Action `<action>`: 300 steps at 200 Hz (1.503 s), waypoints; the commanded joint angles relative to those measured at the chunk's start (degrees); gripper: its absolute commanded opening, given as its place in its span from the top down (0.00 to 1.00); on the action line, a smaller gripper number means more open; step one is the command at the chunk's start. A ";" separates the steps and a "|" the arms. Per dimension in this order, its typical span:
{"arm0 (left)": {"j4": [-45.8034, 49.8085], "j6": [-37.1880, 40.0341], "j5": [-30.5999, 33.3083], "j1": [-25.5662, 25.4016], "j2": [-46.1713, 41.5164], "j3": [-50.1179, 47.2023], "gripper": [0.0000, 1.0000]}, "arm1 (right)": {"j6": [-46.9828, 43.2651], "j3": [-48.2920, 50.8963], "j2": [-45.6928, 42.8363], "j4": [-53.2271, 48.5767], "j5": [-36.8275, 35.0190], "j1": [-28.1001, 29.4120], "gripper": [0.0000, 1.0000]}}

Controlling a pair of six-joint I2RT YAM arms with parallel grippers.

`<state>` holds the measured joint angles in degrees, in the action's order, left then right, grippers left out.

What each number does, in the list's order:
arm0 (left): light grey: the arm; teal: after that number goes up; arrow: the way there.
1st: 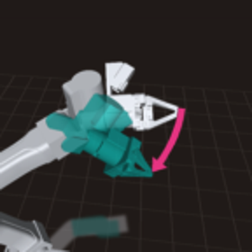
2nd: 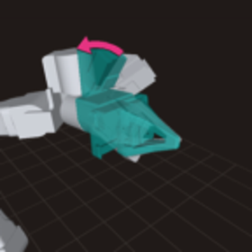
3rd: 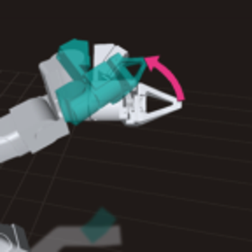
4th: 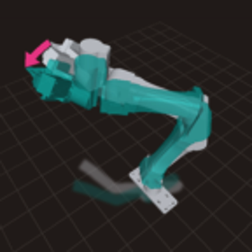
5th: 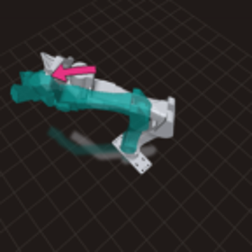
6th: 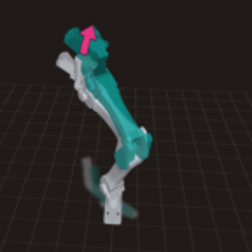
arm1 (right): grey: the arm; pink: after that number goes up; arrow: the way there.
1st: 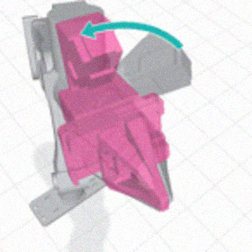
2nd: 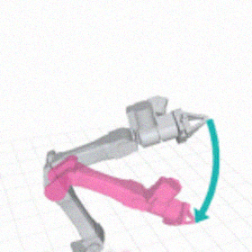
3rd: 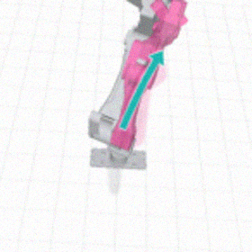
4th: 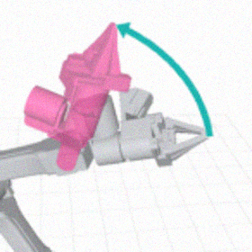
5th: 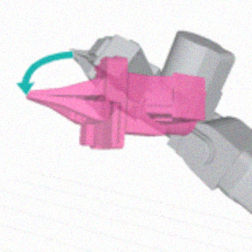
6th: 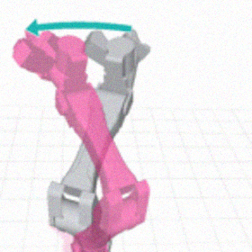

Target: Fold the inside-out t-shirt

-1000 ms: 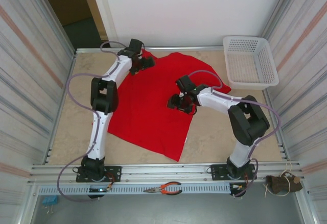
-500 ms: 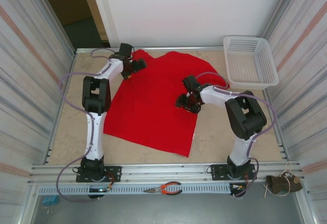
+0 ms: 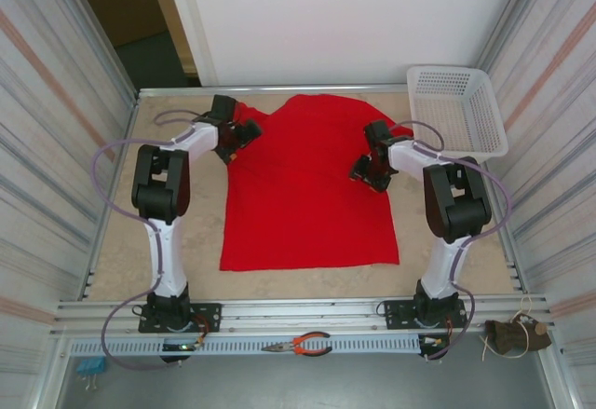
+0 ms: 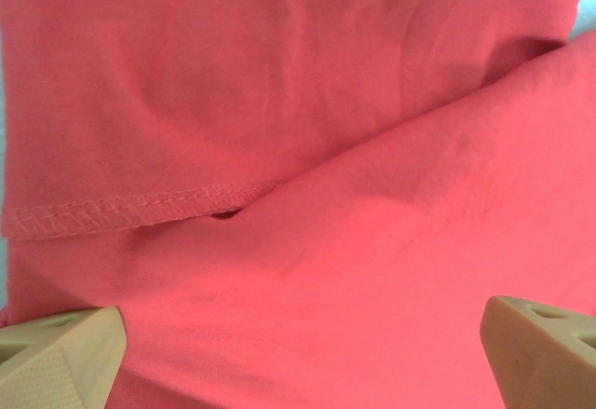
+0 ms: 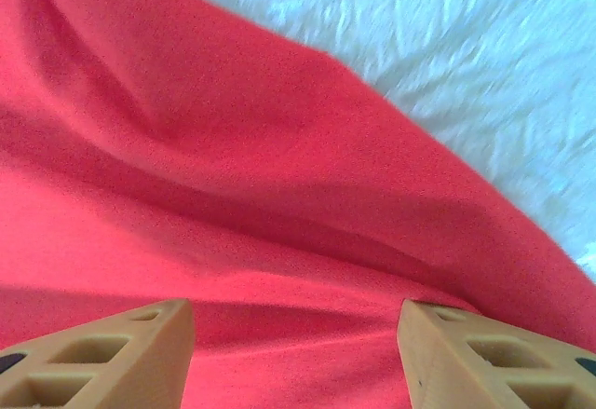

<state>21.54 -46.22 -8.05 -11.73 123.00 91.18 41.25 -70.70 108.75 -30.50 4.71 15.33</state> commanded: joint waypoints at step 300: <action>13.27 10.23 13.94 -26.27 -65.08 -46.53 0.01 | 54.98 33.00 -28.68 9.80 -12.74 50.99 0.52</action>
<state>35.73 -36.23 3.99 -37.63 58.92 45.25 94.08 -36.95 78.70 -20.53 -6.26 66.30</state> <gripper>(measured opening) 0.986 0.483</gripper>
